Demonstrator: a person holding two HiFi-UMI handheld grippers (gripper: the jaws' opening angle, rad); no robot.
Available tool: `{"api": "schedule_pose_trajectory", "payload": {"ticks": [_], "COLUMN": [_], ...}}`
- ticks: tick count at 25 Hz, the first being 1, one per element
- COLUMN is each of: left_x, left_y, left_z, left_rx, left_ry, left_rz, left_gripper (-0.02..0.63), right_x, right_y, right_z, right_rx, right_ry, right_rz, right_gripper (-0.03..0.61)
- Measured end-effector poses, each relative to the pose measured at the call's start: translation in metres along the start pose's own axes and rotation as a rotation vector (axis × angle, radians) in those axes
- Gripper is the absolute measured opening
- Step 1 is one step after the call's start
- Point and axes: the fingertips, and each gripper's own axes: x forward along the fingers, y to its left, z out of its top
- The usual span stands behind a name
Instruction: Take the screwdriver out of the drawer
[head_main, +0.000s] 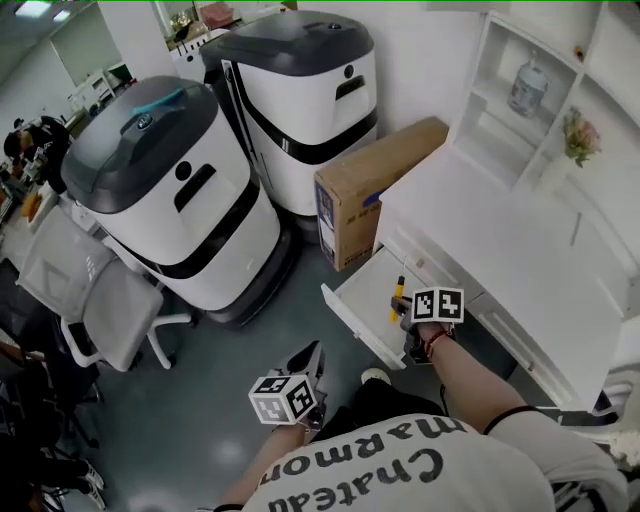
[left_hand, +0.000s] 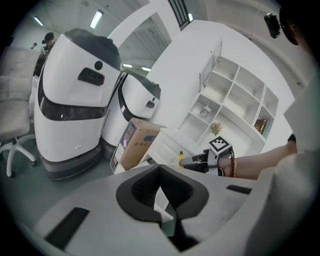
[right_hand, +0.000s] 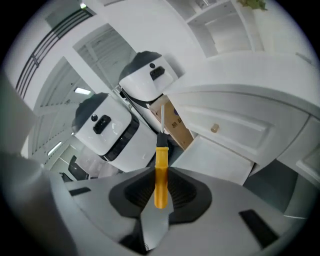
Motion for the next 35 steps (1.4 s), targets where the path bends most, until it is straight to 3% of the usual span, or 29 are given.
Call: {"api": "schedule_pose_trajectory", "payload": {"ticks": [4, 16, 24, 35], "left_x": [-0.007, -0.067, -0.108, -0.136], "left_y": [-0.015, -0.095, -0.142, -0.15], "left_z": [0.049, 0.133, 0.159, 0.146], "left_rx": [0.049, 0.14, 0.21, 0.226], "left_ry": [-0.1, -0.347, -0.47, -0.492], "left_rz": [-0.021, -0.165, -0.248, -0.282], "left_gripper": [0.021, 0.021, 0.023, 0.022], "right_x": [-0.026, -0.129, -0.188, -0.229], "right_y": [0.037, 0.14, 0.184, 0.217], "right_z": [0.02, 0.039, 0.033, 0.015], "right_rx": [-0.047, -0.207, -0.469, -0.492], "right_ry": [-0.08, -0.329, -0.42, -0.519], "right_rz": [0.062, 0.251, 0.228, 0.276], "right_gripper": [0.089, 0.089, 0.089, 0.089]}}
